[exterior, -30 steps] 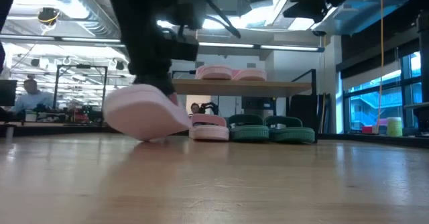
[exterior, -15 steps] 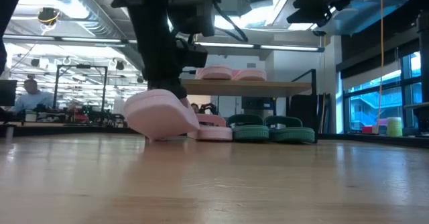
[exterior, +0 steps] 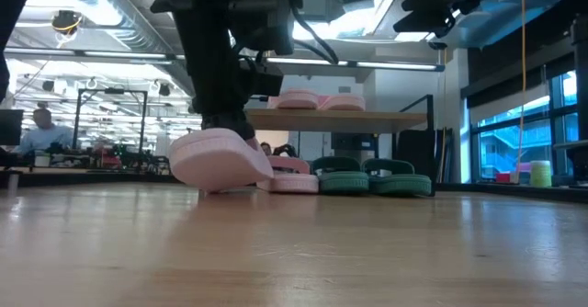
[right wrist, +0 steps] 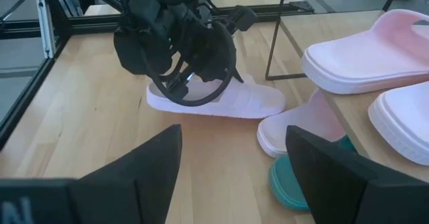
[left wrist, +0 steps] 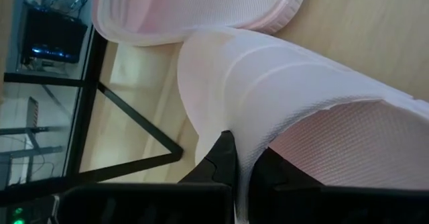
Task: Pick and place slides into the shelf
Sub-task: Put the pink slipper under the shelf, then return to Home Position
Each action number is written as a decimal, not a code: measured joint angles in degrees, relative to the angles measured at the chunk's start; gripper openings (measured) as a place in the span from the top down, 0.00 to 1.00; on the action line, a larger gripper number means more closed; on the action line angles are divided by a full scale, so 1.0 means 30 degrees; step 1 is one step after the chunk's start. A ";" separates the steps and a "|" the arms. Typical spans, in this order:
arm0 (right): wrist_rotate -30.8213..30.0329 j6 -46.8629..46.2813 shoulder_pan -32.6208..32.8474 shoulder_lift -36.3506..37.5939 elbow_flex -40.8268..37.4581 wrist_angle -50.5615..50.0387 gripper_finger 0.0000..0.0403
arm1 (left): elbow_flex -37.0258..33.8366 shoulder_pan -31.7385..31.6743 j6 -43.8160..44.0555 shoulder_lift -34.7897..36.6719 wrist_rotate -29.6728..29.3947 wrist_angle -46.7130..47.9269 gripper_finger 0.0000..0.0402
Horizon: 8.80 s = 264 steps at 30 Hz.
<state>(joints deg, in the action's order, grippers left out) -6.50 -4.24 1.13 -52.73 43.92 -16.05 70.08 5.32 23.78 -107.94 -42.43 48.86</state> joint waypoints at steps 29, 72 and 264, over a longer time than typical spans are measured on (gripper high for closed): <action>0.0007 -0.0527 0.0007 0.0000 -0.0007 -0.0051 0.34 | -0.0066 -0.0189 0.2071 -0.0058 0.1469 0.0600 0.86; 0.0022 -0.1073 0.0001 -0.0007 -0.0015 -0.0036 0.34 | 0.4471 -0.0221 0.1593 -0.0036 0.2999 0.6996 0.60; 0.1719 -0.0082 -0.6717 1.6603 -1.1361 0.3973 0.34 | -2.3212 -0.5624 -0.6419 3.5936 1.3304 -1.6578 0.60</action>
<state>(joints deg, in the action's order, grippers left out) -1.34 -4.49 -19.03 -2.92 9.84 -4.13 0.45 -11.55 4.52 -0.13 -2.52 -0.87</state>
